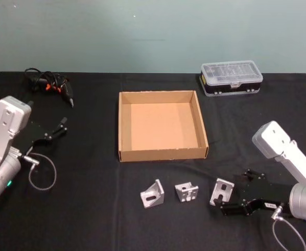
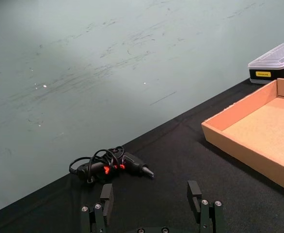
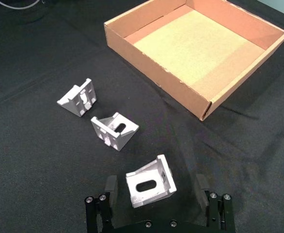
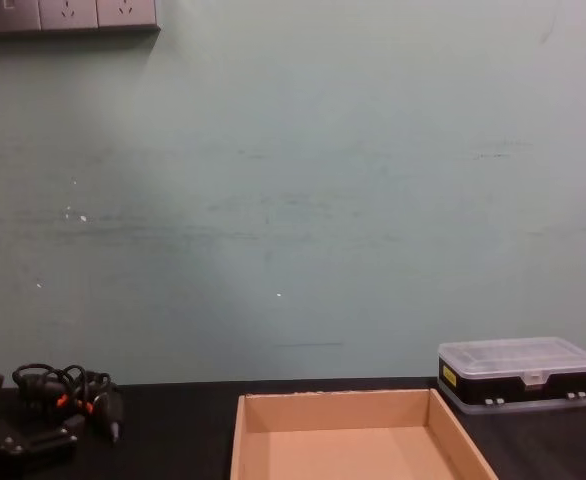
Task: Use one hand to pick up the angle iron from the table and place it into the box.
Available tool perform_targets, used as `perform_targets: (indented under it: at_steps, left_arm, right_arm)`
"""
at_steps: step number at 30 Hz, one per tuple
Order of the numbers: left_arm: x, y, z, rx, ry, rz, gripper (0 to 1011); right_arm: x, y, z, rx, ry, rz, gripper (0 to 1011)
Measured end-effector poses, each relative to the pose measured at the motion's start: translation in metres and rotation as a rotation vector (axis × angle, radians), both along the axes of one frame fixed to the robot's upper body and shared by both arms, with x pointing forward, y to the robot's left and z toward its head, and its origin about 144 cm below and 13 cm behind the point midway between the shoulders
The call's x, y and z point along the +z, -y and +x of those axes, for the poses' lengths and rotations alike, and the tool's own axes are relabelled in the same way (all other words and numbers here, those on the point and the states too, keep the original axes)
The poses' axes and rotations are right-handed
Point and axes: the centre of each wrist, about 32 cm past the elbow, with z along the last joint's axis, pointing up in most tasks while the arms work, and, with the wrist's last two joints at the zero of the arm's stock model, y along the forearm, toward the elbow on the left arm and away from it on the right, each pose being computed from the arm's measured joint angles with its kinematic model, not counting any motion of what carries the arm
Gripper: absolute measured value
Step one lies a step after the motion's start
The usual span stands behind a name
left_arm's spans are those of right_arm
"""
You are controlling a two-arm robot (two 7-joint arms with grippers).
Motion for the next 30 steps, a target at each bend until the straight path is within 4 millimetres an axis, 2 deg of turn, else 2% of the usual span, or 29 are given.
perform_targets:
  at_steps: [7, 14, 18, 19, 22, 24, 26, 30]
  left_arm:
    - [0.0000, 0.0000, 0.0000, 0.000, 0.000, 0.000, 1000]
    - [0.0000, 0.0000, 0.0000, 0.000, 0.000, 0.000, 1000]
    - [0.0000, 0.0000, 0.0000, 0.000, 0.000, 0.000, 1000]
    - [0.0000, 0.0000, 0.0000, 0.000, 0.000, 0.000, 1000]
    - [0.0000, 0.0000, 0.0000, 0.000, 0.000, 0.000, 1000]
    - [0.0000, 0.0000, 0.0000, 0.000, 0.000, 0.000, 1000]
    - [0.0000, 0.0000, 0.0000, 0.000, 0.000, 0.000, 1000]
    - [0.0000, 0.0000, 0.0000, 0.000, 0.000, 0.000, 1000]
  right_arm:
    - [0.0007, 0.0005, -0.0004, 0.001, 0.001, 0.002, 1002]
    - [0.0012, 0.0007, -0.0005, 0.002, 0.002, 0.003, 860]
    - [0.0014, 0.0009, -0.0006, 0.002, 0.003, 0.004, 747]
    - [0.0014, 0.0009, -0.0006, 0.002, 0.003, 0.004, 691]
    - [0.0015, 0.0009, -0.0007, 0.002, 0.003, 0.004, 628]
    - [0.0016, 0.0010, -0.0007, 0.003, 0.003, 0.005, 503]
    - [0.0016, 0.0010, -0.0007, 0.003, 0.003, 0.005, 488]
    - [0.0016, 0.0010, -0.0008, 0.003, 0.003, 0.006, 342]
